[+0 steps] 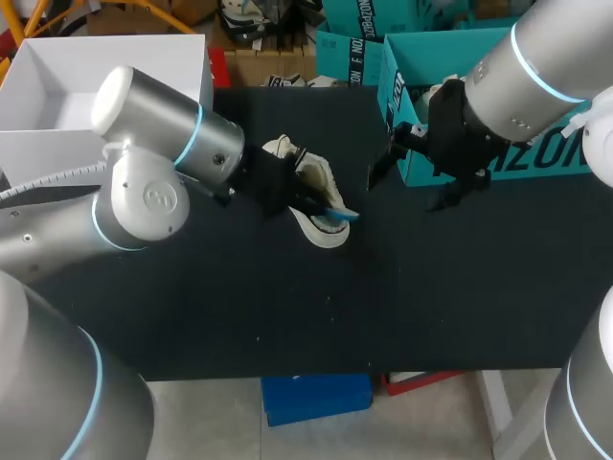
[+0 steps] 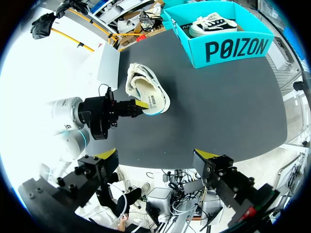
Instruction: Take the shoe out of the shoebox, open the shoe tongue, remove and reinsert the insole, then place the shoe into the shoebox
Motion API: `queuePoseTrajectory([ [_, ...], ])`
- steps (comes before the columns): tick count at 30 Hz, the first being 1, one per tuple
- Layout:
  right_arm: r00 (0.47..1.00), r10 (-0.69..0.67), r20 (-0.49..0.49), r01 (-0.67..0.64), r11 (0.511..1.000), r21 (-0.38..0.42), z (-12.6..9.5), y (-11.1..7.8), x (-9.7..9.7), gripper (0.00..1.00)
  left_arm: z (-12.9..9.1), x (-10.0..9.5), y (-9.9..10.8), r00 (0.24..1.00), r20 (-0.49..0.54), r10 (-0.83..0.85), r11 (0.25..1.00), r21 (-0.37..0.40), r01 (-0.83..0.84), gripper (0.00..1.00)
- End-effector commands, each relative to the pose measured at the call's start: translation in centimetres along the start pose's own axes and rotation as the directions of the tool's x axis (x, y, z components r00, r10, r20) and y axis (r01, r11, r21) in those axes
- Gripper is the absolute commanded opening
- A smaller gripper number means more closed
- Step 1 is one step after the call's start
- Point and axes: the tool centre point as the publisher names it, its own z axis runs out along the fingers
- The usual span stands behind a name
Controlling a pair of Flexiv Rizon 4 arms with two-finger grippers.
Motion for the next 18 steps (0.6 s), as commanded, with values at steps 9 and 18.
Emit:
queuePoseTrajectory([
  [9, 1.0, 0.001, 0.002, -0.001, 1.0, 0.0, 0.1, 0.0, 0.1, 1.0, 4.1, 1.0, -2.7, 1.0, -0.011, -0.009, 0.998, 0.067, 0.01, 0.0],
  [18, 1.0, 0.001, 0.002, -0.001, 1.0, 0.0, 0.1, 0.0, 0.1, 1.0, 3.9, 1.1, -0.2, 0.999, -0.032, -0.012, 1.0, 0.027, 0.012, 1.0],
])
